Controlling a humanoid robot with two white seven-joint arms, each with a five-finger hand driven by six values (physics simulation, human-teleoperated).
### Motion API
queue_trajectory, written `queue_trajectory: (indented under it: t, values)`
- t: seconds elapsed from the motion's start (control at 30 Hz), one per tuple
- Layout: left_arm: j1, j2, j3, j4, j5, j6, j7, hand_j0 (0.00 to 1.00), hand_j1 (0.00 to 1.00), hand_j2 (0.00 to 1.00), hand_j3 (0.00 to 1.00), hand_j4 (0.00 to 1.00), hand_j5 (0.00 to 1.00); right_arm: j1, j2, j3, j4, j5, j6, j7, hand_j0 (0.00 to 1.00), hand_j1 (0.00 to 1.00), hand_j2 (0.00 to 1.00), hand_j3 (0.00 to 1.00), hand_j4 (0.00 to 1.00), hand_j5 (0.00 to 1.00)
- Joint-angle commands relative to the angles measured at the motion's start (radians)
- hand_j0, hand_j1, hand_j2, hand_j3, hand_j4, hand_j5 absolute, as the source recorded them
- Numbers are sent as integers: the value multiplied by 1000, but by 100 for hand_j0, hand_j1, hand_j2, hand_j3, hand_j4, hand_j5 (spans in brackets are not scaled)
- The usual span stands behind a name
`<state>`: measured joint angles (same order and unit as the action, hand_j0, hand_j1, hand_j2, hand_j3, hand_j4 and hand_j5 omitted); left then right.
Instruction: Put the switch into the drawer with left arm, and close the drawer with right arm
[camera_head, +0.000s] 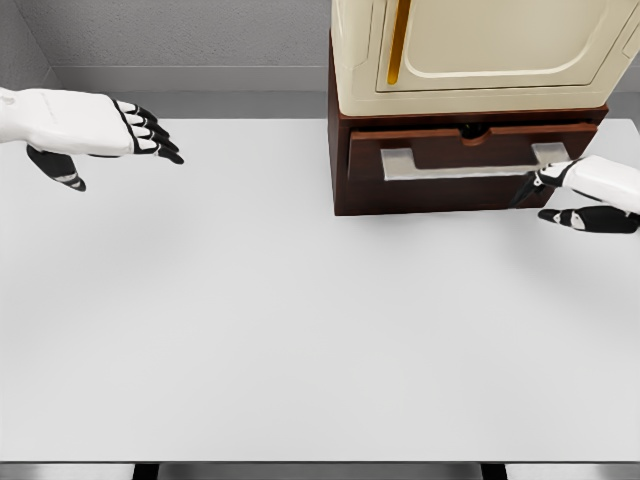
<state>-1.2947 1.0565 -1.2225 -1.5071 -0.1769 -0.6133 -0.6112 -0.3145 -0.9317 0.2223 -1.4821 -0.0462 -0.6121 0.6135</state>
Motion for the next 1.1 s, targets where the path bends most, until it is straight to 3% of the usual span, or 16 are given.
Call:
queue_trajectory:
  t: [0.0,0.3,0.6,0.63,0.77,0.8,0.83,0.9,1.07]
  values:
    - [0,0,1,1,4,2,0,100,100,100,100,100,100,-3,8,17,16,3,1,-3,59,59,59,59,59,59]
    - [6,-1,1,1,4,2,0,100,100,100,100,100,100,-67,31,58,66,8,1,-3,59,59,59,59,59,59]
    - [69,7,-6,-8,16,2,0,100,100,100,100,100,100,-49,19,52,57,8,1,-3,61,61,61,61,61,61]
    - [77,8,-6,-8,16,2,0,100,100,100,100,100,100,-28,-15,49,52,5,1,-3,61,61,61,61,61,61]
    - [103,8,-8,-8,16,2,0,100,100,100,100,100,100,124,-82,46,-141,15,1,-3,63,63,63,63,63,63]
    - [103,10,-8,-8,16,2,0,100,100,100,100,100,100,146,-93,34,-198,17,1,-3,85,85,85,85,85,85]
    - [103,10,-8,-7,16,2,0,100,100,100,100,100,100,176,-95,9,-228,16,1,-3,100,100,100,100,100,100]
    - [103,10,-8,-7,16,2,0,100,100,100,100,100,100,186,-95,3,-265,17,1,-3,100,100,100,100,100,100]
    - [104,8,-6,-5,16,2,0,100,100,100,100,100,100,201,-95,5,-271,23,1,-3,100,100,100,100,100,100]
